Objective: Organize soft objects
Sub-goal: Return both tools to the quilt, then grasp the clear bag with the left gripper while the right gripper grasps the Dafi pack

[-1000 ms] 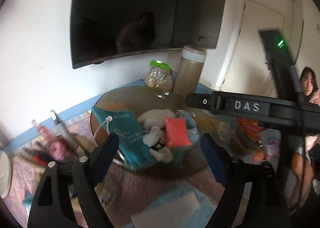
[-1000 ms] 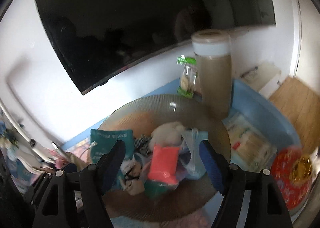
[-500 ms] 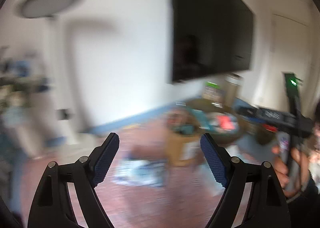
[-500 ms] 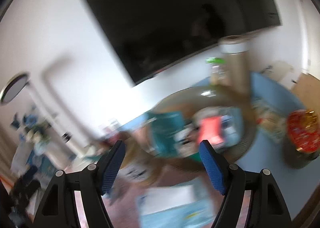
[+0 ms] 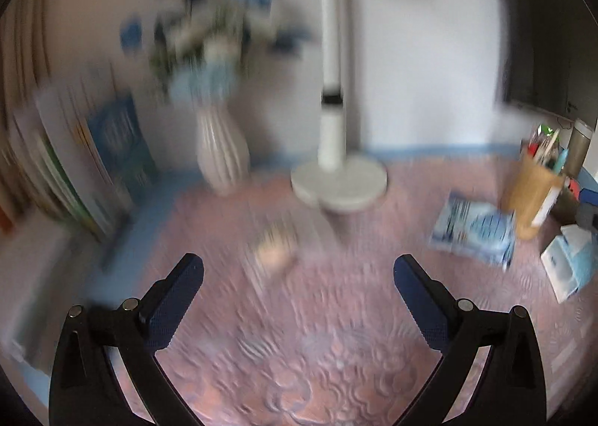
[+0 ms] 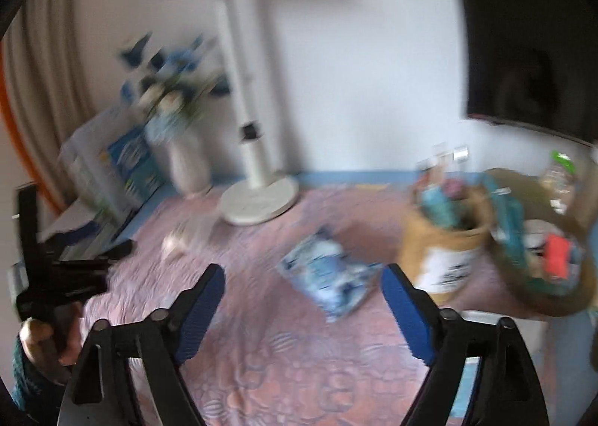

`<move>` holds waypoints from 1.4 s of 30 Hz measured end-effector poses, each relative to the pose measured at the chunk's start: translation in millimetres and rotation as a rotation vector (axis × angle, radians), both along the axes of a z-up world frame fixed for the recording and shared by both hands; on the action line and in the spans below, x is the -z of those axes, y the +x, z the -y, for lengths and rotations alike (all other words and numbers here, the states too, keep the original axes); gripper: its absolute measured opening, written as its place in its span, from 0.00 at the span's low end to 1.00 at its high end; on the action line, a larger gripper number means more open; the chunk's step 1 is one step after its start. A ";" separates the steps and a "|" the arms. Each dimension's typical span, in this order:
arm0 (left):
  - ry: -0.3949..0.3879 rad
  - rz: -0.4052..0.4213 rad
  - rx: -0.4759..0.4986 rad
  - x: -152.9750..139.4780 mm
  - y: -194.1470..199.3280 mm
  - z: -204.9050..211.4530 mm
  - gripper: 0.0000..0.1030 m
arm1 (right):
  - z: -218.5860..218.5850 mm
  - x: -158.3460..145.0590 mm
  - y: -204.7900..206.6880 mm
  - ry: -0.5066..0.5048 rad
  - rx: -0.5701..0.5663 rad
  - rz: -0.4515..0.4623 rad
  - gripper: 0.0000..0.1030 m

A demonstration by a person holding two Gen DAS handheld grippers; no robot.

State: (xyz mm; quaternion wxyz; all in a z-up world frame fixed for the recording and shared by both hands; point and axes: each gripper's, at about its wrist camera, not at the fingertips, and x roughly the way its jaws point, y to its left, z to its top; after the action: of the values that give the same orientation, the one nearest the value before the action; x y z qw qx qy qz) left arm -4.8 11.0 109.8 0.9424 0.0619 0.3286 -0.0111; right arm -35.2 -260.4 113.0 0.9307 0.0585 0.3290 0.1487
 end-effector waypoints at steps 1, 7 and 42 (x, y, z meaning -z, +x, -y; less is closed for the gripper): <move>-0.030 -0.037 -0.003 15.4 5.0 -6.5 0.99 | -9.4 10.5 3.7 -0.011 -0.020 -0.019 0.87; -0.184 -0.160 -0.023 71.3 17.8 -25.9 0.99 | -47.8 76.3 22.6 -0.078 -0.101 -0.142 0.87; 0.005 -0.217 -0.025 44.8 77.6 -28.8 0.99 | -41.0 68.9 116.4 -0.341 -0.065 -0.211 1.00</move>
State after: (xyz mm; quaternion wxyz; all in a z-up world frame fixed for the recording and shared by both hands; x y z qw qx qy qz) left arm 72.8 39.8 65.0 0.9012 0.0586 0.4293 -0.0052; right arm 81.2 -219.4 44.1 0.8822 -0.0956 0.4467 0.1140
